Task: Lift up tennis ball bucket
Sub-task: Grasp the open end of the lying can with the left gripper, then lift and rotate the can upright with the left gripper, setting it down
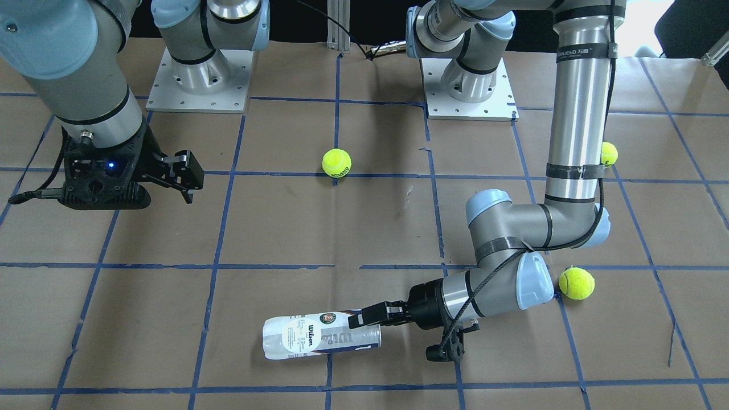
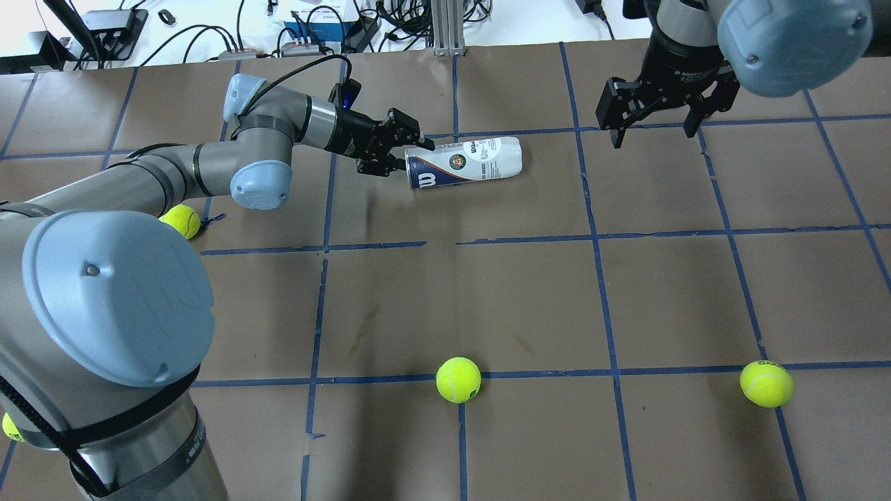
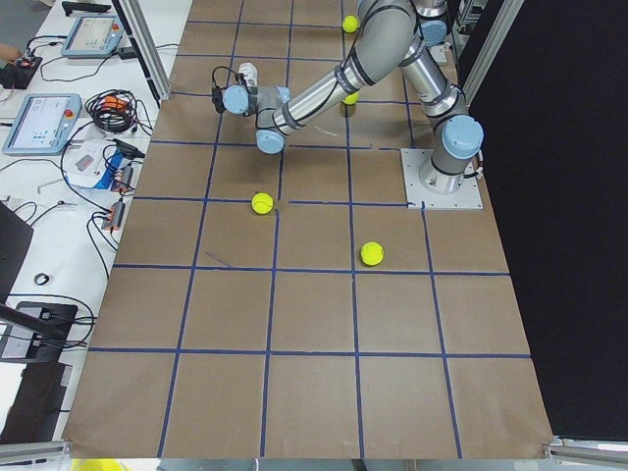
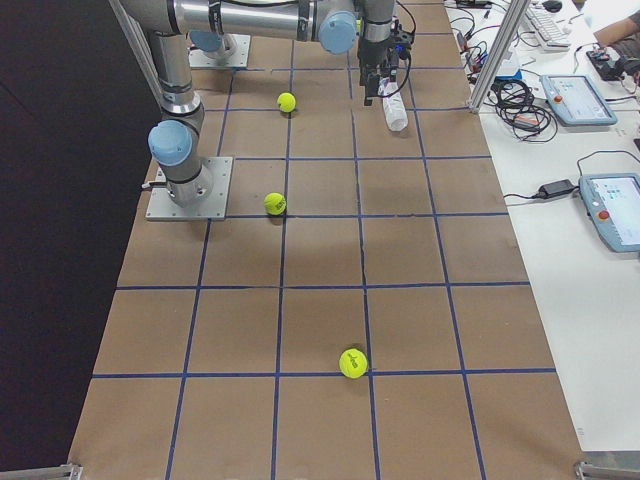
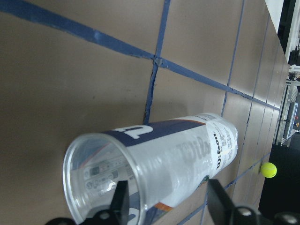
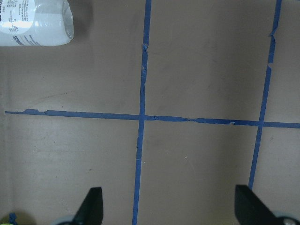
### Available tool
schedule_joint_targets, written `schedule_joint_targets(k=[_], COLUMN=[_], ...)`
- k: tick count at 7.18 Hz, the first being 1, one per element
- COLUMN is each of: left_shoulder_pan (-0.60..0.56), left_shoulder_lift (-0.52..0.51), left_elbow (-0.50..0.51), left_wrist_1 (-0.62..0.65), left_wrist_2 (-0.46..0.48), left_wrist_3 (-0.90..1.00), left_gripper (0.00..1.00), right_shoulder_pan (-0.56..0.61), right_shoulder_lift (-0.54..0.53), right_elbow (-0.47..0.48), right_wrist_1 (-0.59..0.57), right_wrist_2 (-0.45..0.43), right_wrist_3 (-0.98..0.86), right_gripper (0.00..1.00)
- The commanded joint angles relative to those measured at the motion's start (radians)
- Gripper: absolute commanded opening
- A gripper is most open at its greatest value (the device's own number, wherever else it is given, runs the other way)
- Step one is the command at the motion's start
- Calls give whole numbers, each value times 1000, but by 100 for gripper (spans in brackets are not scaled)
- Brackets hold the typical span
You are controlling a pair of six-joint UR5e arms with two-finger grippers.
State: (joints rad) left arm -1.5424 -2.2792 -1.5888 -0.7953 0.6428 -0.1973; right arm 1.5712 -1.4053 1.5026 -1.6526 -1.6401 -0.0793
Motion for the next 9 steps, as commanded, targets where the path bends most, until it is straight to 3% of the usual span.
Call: schedule_joint_targets(k=[1,2,4,5,7,9], left_shoulder_pan=[-42,-42,-48,-47,-61,-97], left_shoulder_lift=[26,52,162,212,254,215], left_elbow=[3,3,3,24,203,430], left_wrist_1=[1,-1,-15,-48,-334,-598], left_wrist_2=[-2,1,58,140,362,693], left_wrist_3=[-78,-115,-193,-226,-218,-19], left_gripper=[5,0,0,0,0,0], right_shoulder_pan=[-2,-5,4,-17,-22,-25], right_shoulder_lift=[5,-1,-21,-23,-18,40], right_elbow=[-2,-8,11,8,-2,-54], right_wrist_1=[13,11,43,139,159,76], right_wrist_2=[2,0,10,0,13,14], right_wrist_3=[-40,-40,-25,-25,-31,-34], right_gripper=[100,100,100,100,100,100])
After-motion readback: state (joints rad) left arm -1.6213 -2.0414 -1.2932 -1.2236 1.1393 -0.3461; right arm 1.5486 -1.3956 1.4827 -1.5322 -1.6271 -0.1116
